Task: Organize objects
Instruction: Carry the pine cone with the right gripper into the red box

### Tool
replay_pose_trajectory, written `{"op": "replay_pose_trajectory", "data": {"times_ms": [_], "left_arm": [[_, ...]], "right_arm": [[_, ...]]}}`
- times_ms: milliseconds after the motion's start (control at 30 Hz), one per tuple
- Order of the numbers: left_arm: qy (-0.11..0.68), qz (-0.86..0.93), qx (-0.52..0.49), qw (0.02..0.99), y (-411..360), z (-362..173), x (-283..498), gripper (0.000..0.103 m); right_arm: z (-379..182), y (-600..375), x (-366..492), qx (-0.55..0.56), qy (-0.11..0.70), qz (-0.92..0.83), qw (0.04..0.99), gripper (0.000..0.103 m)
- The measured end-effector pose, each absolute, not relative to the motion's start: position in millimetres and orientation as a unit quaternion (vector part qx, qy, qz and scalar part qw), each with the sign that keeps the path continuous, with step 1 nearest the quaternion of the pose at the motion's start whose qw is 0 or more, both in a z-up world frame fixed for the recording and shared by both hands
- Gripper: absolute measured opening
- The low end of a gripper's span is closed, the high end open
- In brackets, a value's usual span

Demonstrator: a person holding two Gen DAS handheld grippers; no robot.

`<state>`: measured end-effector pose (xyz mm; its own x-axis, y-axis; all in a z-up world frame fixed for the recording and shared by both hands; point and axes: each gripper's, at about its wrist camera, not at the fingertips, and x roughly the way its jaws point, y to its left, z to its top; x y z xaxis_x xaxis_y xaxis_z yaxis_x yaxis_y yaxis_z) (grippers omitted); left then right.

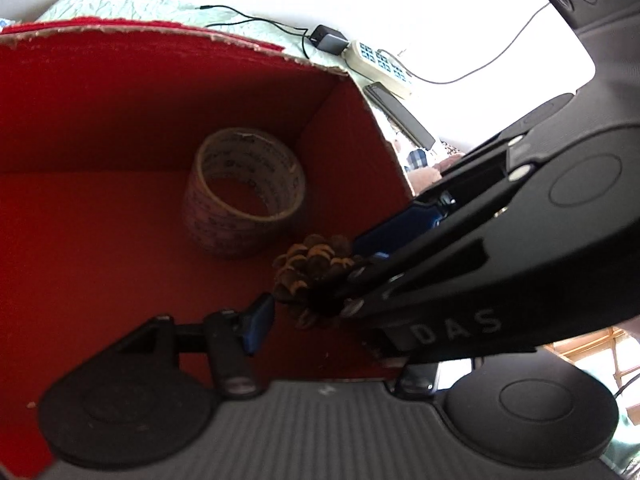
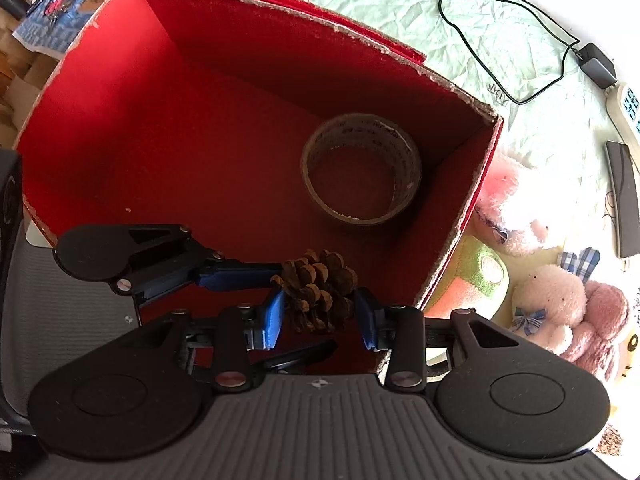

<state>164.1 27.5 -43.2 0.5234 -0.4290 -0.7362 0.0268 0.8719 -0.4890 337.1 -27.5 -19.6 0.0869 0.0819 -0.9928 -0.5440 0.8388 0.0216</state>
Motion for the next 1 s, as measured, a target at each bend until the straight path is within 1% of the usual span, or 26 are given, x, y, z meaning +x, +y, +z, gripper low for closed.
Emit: {"op": "replay_pose_trajectory", "data": {"times_ms": [133, 533, 600, 1000], "left_arm": [[0.466, -0.136, -0.219, 0.846, 26.6, -44.3, 166.0, 0.061], [0.469, -0.127, -0.206, 0.849, 21.5, -42.9, 175.9, 0.061], [0.472, -0.120, -0.199, 0.851, 20.7, -41.8, 175.4, 0.063], [0.487, -0.042, -0.156, 0.858, 19.7, -25.1, 167.2, 0.066]], "right_arm": [[-21.3, -26.8, 336.7, -0.178, 0.639, 0.213, 0.717, 0.044], [-27.9, -25.2, 327.4, -0.172, 0.629, 0.207, 0.729, 0.044], [-28.9, -25.2, 325.0, -0.169, 0.625, 0.207, 0.733, 0.044], [-32.0, -34.2, 303.0, -0.106, 0.584, 0.196, 0.780, 0.044]]}}
